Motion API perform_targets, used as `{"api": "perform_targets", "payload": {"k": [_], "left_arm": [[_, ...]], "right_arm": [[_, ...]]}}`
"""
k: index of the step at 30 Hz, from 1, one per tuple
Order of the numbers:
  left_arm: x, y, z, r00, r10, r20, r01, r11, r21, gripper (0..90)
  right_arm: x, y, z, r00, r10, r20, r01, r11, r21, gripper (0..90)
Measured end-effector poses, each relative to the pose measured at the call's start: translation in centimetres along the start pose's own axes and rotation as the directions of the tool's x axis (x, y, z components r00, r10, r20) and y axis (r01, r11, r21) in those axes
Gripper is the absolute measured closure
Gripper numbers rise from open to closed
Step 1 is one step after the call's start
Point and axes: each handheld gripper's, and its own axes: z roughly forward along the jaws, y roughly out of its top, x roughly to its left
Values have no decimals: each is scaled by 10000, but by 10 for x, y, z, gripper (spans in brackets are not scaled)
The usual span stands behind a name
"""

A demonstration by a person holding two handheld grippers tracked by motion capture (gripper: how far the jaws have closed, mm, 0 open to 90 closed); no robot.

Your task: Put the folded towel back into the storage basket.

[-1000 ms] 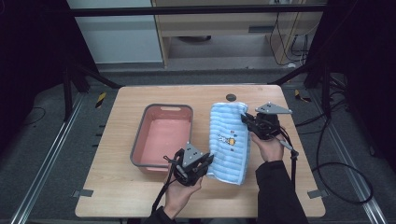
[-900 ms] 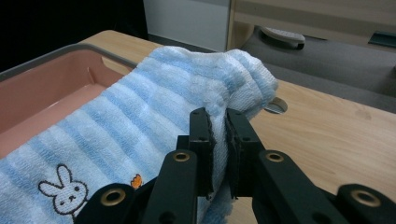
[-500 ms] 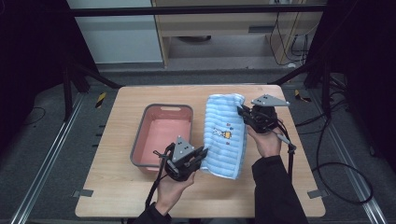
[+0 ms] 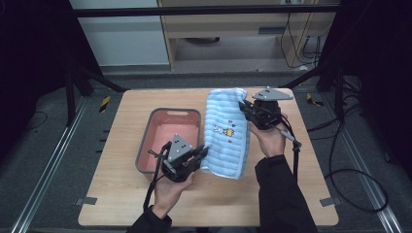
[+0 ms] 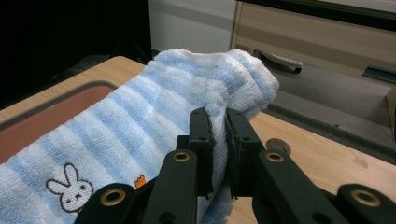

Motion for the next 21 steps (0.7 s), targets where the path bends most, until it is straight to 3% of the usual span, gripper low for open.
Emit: {"api": "perform_targets", "payload": {"k": [21], "left_arm": [[41,2,-36,9978,-231,-627,211,9993,-323,838]], "right_arm": [[35,26,35,9982,-77,-602,66,9998,-183,825]]}}
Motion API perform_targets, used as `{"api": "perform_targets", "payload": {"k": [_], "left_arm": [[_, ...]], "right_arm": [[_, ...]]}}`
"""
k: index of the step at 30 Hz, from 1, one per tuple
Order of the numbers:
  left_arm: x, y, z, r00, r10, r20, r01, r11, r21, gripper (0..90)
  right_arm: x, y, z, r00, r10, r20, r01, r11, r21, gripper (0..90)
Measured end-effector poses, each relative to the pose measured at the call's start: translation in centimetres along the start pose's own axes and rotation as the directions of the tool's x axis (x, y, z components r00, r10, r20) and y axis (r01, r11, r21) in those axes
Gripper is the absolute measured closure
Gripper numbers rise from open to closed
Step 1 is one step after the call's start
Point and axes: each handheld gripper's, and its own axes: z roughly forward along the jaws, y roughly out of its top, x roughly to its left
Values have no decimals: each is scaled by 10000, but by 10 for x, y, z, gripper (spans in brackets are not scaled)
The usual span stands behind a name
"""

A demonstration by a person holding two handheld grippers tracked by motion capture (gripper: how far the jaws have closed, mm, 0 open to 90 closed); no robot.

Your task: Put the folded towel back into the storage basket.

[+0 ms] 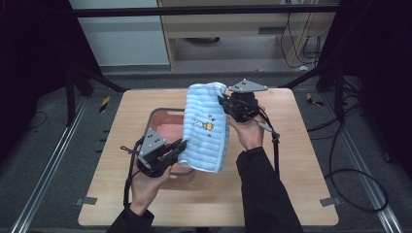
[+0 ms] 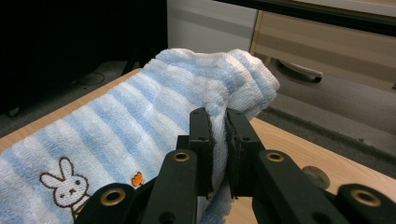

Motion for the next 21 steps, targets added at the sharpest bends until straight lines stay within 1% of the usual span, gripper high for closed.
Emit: {"api": "perform_targets", "payload": {"k": [3,7,8,12,15,20,21], "left_arm": [[4,0,-2,10000,-33,-71,33,10000,-15,838],[12,-1,-6,9996,-76,-256,76,10000,-23,838],[12,-1,-6,9996,-76,-256,76,10000,-23,838],[21,-4,-11,9986,-225,-481,222,9997,-82,838],[27,-6,-14,9980,-292,-565,287,9995,-92,838],[37,-10,-18,9965,-479,-690,474,9988,-98,838],[37,-10,-18,9965,-479,-690,474,9988,-98,838]], "right_arm": [[2,1,4,10000,8,-32,-8,10000,-86,825],[10,4,13,9999,-11,-119,8,9998,-205,825],[10,4,13,9999,-11,-119,8,9998,-205,825],[18,8,23,9997,20,-224,-27,9995,-304,824],[21,11,30,9995,5,-314,-15,9995,-330,825],[30,11,41,9991,-135,-393,127,9997,-208,824],[31,12,43,9990,-166,-421,158,9997,-193,824]]}}
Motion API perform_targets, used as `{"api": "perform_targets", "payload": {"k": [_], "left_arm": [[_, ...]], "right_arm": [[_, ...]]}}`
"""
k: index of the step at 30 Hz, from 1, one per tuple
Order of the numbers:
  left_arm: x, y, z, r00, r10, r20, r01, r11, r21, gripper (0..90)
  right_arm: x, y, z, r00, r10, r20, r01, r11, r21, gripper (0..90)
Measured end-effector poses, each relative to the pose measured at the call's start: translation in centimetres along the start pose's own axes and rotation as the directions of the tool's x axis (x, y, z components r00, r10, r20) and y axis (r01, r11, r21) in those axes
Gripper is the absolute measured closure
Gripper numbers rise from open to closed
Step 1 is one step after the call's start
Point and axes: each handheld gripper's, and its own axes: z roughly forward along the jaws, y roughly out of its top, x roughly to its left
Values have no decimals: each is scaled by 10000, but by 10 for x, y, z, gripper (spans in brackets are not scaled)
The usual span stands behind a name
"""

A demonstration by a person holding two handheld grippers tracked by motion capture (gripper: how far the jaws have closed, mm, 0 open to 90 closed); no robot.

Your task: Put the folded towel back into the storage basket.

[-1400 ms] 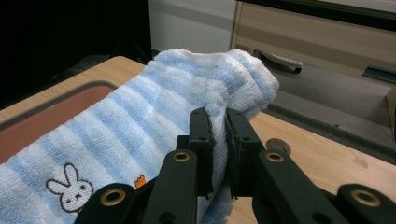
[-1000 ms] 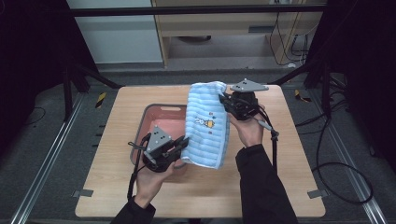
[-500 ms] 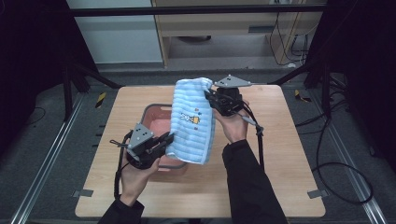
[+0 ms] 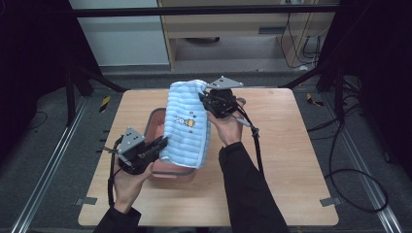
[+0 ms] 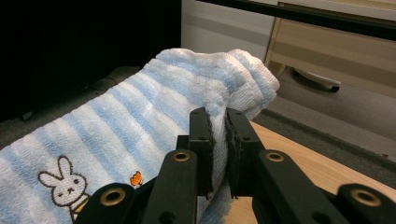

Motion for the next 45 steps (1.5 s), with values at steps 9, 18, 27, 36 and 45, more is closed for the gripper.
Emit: {"api": "perform_targets", "payload": {"k": [9,18,27,36,45], "left_arm": [[14,-4,-4,9995,-163,-283,163,9999,14,838],[26,-9,-4,9977,-320,-601,328,9994,112,838],[38,-17,1,9952,-406,-885,446,9981,432,838],[44,-31,11,9930,-272,-1146,385,9945,977,838],[42,-38,19,9931,-63,-1171,224,9905,1360,838]], "right_arm": [[9,5,16,9997,38,-253,-40,10000,-70,824],[13,3,34,9987,151,-496,-151,9999,-11,824],[20,-3,54,9981,122,-597,-110,9997,199,824],[24,-16,71,9988,-54,-485,81,9985,547,823],[23,-30,80,9988,32,-485,8,9967,811,823]]}}
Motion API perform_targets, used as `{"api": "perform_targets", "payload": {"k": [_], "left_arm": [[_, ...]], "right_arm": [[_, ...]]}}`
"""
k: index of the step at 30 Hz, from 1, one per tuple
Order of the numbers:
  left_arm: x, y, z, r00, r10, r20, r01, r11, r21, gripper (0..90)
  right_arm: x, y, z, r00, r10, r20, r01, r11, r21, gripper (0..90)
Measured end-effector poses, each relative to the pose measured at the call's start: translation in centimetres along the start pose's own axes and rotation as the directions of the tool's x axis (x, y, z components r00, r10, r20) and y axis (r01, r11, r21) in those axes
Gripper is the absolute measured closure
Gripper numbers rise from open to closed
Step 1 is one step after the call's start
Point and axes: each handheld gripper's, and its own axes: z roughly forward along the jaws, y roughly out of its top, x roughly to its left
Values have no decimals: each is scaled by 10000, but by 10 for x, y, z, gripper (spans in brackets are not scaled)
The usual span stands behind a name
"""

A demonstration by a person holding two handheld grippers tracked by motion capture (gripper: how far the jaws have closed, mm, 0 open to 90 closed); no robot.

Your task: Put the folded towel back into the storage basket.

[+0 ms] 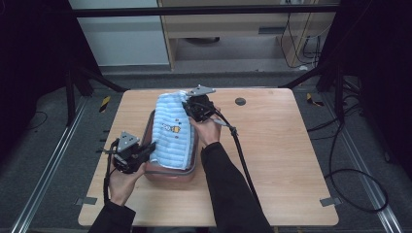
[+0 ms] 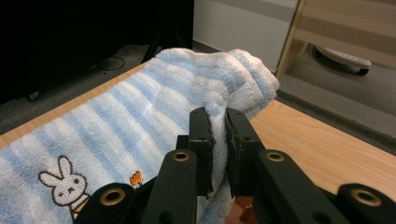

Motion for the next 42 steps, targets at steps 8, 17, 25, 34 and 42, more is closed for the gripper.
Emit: {"api": "perform_targets", "payload": {"k": [8,17,25,34,42], "left_arm": [[-1,-6,9,9996,201,-192,-194,9992,342,837],[0,-16,19,9994,229,-267,-209,9972,725,836],[1,-23,26,9991,238,-339,-202,9944,1033,834],[1,-29,31,9990,278,-363,-230,9917,1268,833],[0,-33,32,9986,359,-401,-296,9888,1465,831]], "right_arm": [[-1,-13,9,9999,130,7,-130,9995,272,823],[-2,-26,22,9998,186,-17,-185,9983,555,822],[-1,-37,27,9998,198,-21,-196,9970,749,818],[-3,-49,33,9995,304,0,-302,9945,1001,813],[-1,-55,38,9998,203,30,-205,9907,1345,808]]}}
